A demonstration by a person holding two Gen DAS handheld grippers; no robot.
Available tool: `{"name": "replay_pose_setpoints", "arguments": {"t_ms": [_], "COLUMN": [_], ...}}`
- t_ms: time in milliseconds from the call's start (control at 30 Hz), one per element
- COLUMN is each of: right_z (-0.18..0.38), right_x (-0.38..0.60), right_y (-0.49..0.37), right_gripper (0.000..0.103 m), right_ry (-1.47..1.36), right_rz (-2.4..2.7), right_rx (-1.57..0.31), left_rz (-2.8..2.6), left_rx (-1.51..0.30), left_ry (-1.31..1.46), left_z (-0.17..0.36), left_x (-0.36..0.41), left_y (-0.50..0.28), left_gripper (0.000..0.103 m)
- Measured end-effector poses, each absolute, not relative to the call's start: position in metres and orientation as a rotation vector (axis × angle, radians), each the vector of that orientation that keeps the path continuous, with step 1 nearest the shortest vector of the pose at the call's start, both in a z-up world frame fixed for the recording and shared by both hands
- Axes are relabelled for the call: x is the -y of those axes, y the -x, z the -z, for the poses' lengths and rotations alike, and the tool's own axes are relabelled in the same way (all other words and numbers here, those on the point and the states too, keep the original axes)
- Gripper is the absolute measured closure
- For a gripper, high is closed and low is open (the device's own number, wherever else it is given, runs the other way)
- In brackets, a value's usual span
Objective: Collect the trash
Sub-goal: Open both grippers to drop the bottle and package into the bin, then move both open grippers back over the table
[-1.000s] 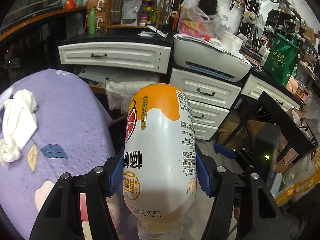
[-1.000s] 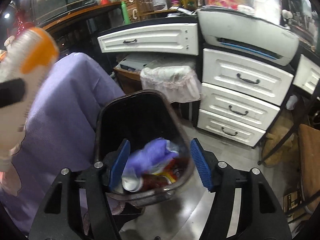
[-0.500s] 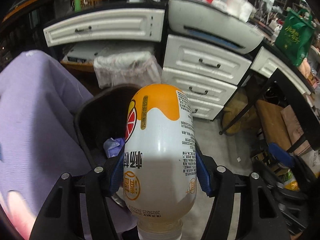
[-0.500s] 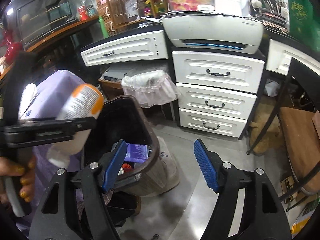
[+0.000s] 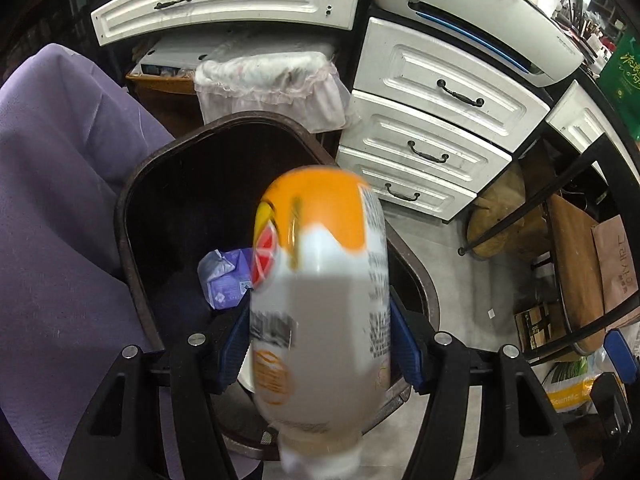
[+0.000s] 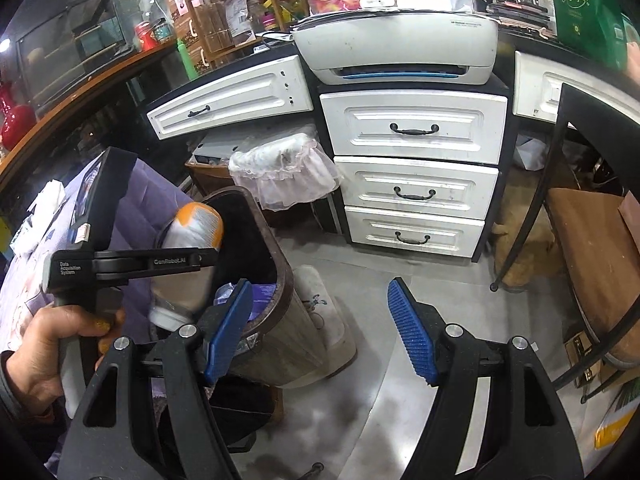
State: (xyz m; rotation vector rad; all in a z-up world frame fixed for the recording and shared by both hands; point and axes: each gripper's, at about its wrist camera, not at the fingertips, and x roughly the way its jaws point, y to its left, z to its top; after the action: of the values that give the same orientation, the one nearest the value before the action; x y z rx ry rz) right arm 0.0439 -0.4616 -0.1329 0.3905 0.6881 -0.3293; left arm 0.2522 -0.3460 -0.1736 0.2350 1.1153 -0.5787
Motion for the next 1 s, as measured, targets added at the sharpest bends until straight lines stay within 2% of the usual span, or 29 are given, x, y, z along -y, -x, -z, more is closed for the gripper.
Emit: {"name": "replay_pose_setpoints", "arguments": {"t_ms": [100, 400, 500, 767, 1000], "right_z": [0.131, 0.122, 0.118, 0.102, 0.09], "right_x": [0.461, 0.46, 0.457, 0.43, 0.397], "right_y": [-0.044, -0.039, -0.04, -0.053, -0.069], "right_gripper": [0.033, 0.023, 0.022, 0.022, 0.022], "right_ry": [-0.387, -0.383, -0.401, -0.378, -0.353], "right_rz": [0.33, 0.341, 0.322, 0.241, 0.119], "right_rx": [-0.682, -0.661, -0.653, -0.641, -0.637], "left_rz": [0.597, 0.664, 0.691, 0.703, 0.592], "left_rx": [-1.103, -0.979, -0.899, -0.759, -0.747], "left_ry": [-0.225, -0.182, -0.182, -0.172, -0.192], "left_z": [0.168, 0.115, 0.088, 0.035, 0.028], "left_x": [0.347, 0.33, 0.315, 0.263, 0.206], "left_y": [-0.25, -0.224, -0.208, -0.181, -0.186], "left_gripper": [0.027, 0.02, 0.013, 0.006, 0.006]}}
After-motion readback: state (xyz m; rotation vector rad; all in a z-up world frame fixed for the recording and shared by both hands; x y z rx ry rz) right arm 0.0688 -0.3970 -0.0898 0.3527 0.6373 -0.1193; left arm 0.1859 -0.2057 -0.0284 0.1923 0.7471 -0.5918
